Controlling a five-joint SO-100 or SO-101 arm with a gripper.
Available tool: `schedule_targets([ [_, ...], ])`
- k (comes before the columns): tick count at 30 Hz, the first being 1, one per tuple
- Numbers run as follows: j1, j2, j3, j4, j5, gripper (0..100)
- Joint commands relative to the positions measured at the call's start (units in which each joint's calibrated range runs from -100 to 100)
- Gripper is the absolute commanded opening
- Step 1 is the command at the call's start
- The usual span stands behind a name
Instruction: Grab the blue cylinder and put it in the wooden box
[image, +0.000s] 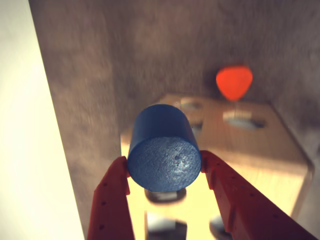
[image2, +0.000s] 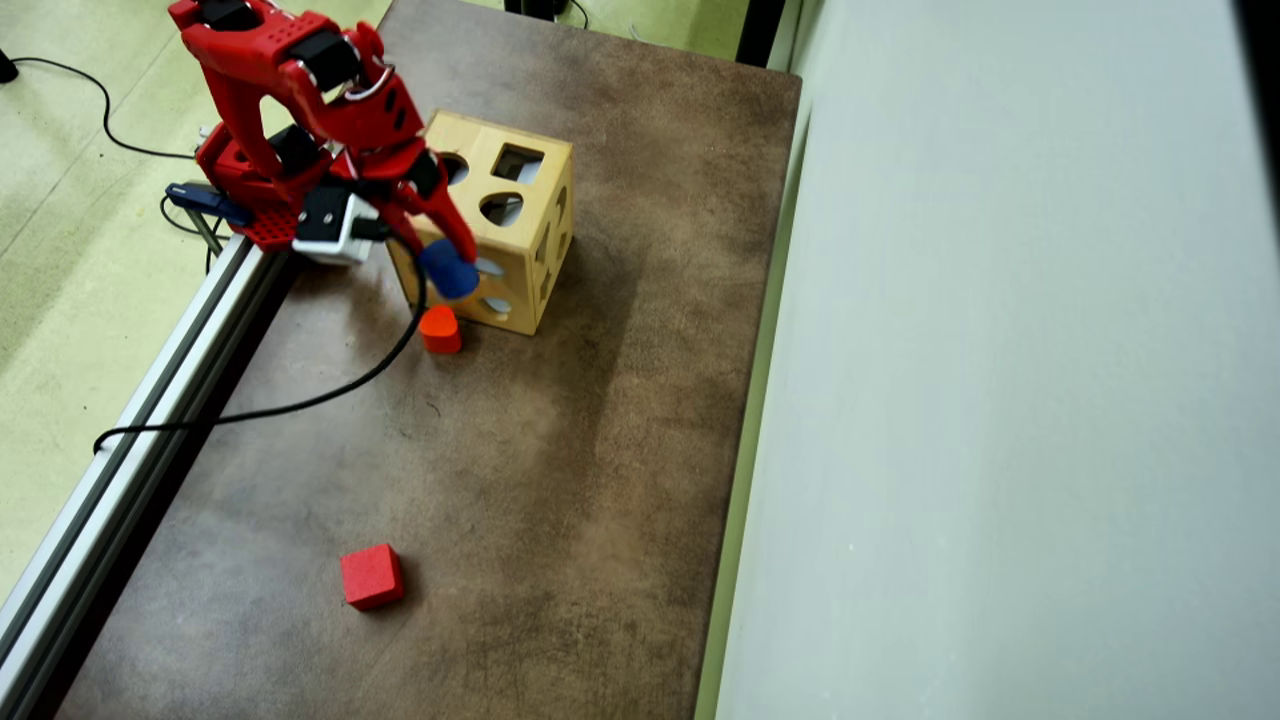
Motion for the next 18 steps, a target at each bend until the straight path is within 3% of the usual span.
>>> schedule_targets([
  [1,-4.0,-4.1,-1.6,2.8,-1.6,19],
  [18,-13.2,-11.8,-0.6,13.2,-6.2,19],
])
